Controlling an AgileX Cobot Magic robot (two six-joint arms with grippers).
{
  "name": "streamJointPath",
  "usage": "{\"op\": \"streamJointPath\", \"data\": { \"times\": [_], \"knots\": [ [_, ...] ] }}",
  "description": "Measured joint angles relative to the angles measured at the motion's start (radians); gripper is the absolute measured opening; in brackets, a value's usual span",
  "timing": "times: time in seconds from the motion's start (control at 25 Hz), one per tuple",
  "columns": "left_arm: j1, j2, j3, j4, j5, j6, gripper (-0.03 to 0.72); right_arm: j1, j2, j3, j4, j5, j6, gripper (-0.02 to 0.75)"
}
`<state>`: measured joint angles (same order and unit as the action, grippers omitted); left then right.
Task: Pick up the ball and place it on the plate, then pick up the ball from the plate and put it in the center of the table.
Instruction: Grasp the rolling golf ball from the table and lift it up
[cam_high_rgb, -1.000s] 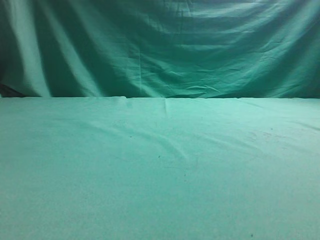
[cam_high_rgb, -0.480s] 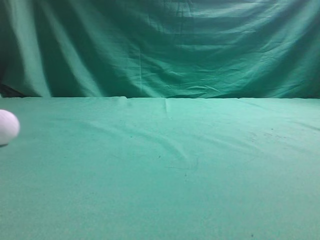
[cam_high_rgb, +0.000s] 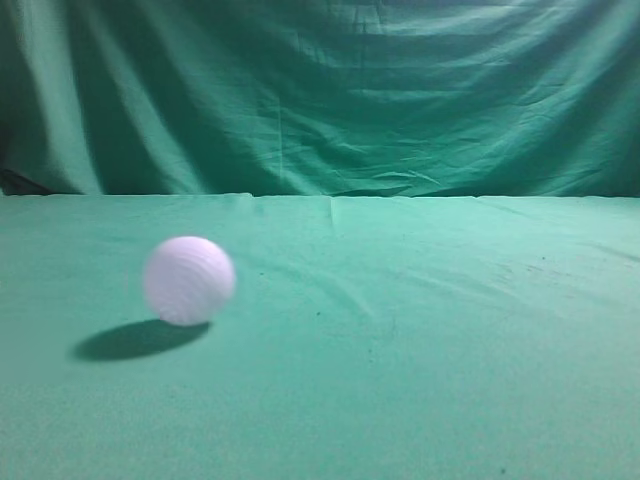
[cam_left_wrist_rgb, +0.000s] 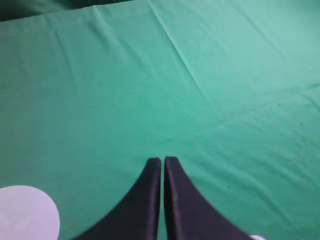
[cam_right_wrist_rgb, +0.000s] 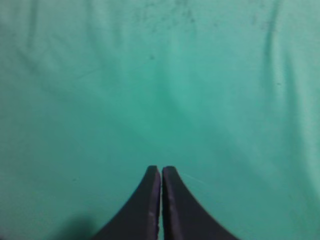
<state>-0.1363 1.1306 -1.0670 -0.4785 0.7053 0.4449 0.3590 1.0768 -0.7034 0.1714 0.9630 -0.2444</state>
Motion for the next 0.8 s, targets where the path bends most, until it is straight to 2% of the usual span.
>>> {"op": "streamJointPath", "data": {
  "times": [0.12, 0.28, 0.48, 0.64, 0.68, 0.72, 0.8],
  "knots": [
    [-0.002, -0.121, 0.144, 0.000, -0.074, 0.024, 0.000, 0.095, 0.000, -0.002, 0.000, -0.041, -0.004, 0.000],
    [-0.002, -0.264, 0.274, 0.000, -0.139, 0.041, 0.000, 0.228, 0.023, -0.002, -0.004, -0.119, 0.007, 0.000],
    [-0.002, -0.413, 0.405, 0.028, -0.172, 0.049, 0.000, 0.289, 0.122, -0.002, -0.006, -0.136, 0.012, 0.000],
    [-0.002, -0.494, 0.481, 0.048, -0.183, 0.051, 0.000, 0.306, 0.187, -0.002, -0.006, -0.155, 0.012, 0.000],
    [-0.002, -0.509, 0.495, 0.050, -0.187, 0.051, 0.000, 0.308, 0.194, -0.002, -0.006, -0.161, 0.012, 0.049],
    [-0.002, -0.519, 0.503, 0.053, -0.190, 0.051, 0.000, 0.308, 0.202, -0.002, -0.006, -0.165, 0.012, 0.049],
    [-0.002, -0.529, 0.519, 0.070, -0.197, 0.051, 0.000, 0.308, 0.208, -0.002, -0.006, -0.169, 0.010, 0.139]
  ]
}}
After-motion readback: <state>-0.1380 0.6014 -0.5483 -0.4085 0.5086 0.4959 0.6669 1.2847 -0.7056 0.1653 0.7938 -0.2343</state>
